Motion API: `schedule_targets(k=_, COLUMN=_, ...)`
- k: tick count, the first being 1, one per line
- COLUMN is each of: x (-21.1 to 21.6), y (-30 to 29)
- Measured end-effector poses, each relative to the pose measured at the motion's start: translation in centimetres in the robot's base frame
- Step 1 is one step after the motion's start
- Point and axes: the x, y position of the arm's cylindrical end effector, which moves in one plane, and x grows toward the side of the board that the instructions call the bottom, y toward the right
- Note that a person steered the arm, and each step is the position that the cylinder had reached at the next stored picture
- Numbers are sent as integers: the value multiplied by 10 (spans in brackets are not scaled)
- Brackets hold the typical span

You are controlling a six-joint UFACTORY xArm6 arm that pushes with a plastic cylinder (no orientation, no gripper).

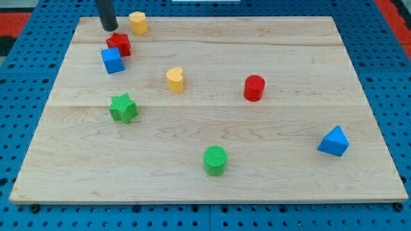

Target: Move the yellow hexagon to the top center

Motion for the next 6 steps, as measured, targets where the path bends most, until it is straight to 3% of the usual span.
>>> schedule_targets(k=2, x=-5, y=97)
schedule_targets(k=3, x=-23, y=98)
schedule_targets(k=6, x=-23, y=200)
